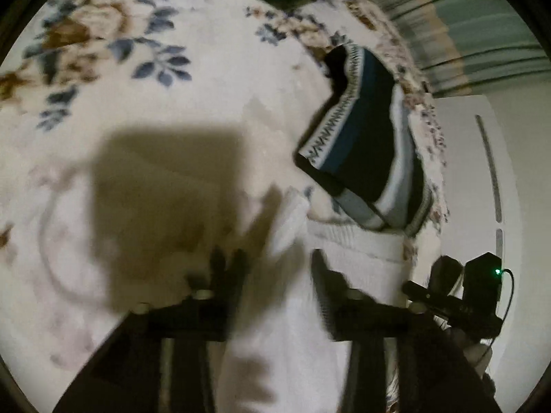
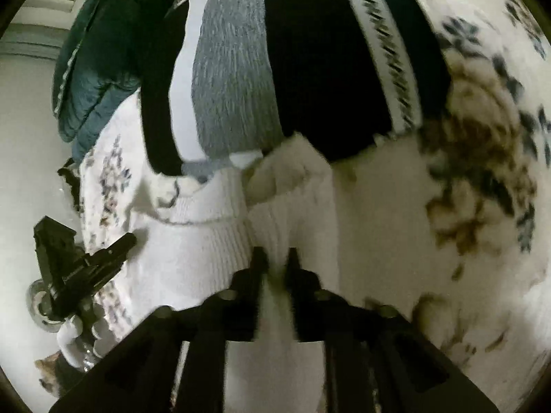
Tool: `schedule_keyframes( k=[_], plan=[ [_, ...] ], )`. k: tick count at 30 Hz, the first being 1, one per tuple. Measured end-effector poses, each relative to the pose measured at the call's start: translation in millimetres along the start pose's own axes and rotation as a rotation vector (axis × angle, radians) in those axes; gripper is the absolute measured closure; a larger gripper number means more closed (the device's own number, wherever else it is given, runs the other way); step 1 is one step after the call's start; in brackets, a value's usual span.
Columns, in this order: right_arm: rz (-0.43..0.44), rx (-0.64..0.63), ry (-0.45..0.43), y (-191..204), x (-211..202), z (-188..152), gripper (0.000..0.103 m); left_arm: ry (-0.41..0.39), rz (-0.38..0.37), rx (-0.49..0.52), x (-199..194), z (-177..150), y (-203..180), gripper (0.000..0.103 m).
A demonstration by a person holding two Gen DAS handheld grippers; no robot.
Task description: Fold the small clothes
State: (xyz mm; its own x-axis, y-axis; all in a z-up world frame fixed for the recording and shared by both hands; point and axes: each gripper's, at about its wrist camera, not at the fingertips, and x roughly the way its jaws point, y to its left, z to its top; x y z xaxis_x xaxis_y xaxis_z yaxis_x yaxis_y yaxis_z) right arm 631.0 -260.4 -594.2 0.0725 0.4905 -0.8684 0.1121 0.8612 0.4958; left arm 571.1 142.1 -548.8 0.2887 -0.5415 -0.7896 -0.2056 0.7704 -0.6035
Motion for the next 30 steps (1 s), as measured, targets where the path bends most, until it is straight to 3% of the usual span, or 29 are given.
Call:
schedule_keyframes(
  k=[4,10,11,12,14,15,16,21,22,26,28,29,30],
  plan=[
    [0.056,0.014,0.025,-17.8,-21.8,-49.6,0.056,-0.028,0.049,0.043,-39.5,-57.3,3.2,0.056],
    [0.123,0.05,0.207,-37.9,1.1,-143.2,0.047,0.075,0.094,-0.042,-31.2,-143.7,29.6,0.057],
    [0.136,0.052,0.241,-40.1,9.8,-155.3,0.047,0.046,0.08,-0.06,-31.8,-154.9,31.8,0.071],
    [0.131,0.055,0.262,-39.5,20.0,-165.6,0.047,0.023,0.081,-0.062,-33.0,-159.1,31.6,0.095],
    [0.116,0.051,0.245,-39.1,30.6,-179.4,0.062,-0.005,0.094,-0.074,-36.0,-159.7,31.3,0.095],
    [0.105,0.055,0.198,-42.0,29.3,-184.6,0.09,-0.021,0.094,-0.084,-39.7,-157.0,32.0,0.096],
    [0.095,0.071,0.182,-45.2,28.3,-187.0,0.095,-0.031,0.092,-0.086,-42.8,-153.6,33.2,0.096],
    [-0.062,0.107,0.085,-60.3,0.5,-186.2,0.097,-0.014,0.087,-0.048,-47.4,-143.2,40.7,0.096],
    [-0.065,0.092,0.101,-60.9,1.4,-186.2,0.097,0.003,0.093,-0.023,-45.4,-145.7,36.7,0.096],
    [-0.062,0.038,0.162,-56.4,3.6,-178.8,0.095,0.054,0.136,0.001,-44.4,-144.3,15.2,0.089],
    [-0.059,0.047,0.189,-57.3,-1.1,-172.6,0.085,0.047,0.167,0.028,-47.0,-136.1,0.9,0.069],
    [-0.058,0.044,0.189,-57.6,-4.3,-166.3,0.08,0.023,0.167,0.055,-48.7,-129.6,-8.4,0.052],
    [-0.066,0.034,0.166,-55.0,-10.1,-160.4,0.069,-0.004,0.177,0.078,-51.9,-126.5,-14.0,0.042]
  ],
)
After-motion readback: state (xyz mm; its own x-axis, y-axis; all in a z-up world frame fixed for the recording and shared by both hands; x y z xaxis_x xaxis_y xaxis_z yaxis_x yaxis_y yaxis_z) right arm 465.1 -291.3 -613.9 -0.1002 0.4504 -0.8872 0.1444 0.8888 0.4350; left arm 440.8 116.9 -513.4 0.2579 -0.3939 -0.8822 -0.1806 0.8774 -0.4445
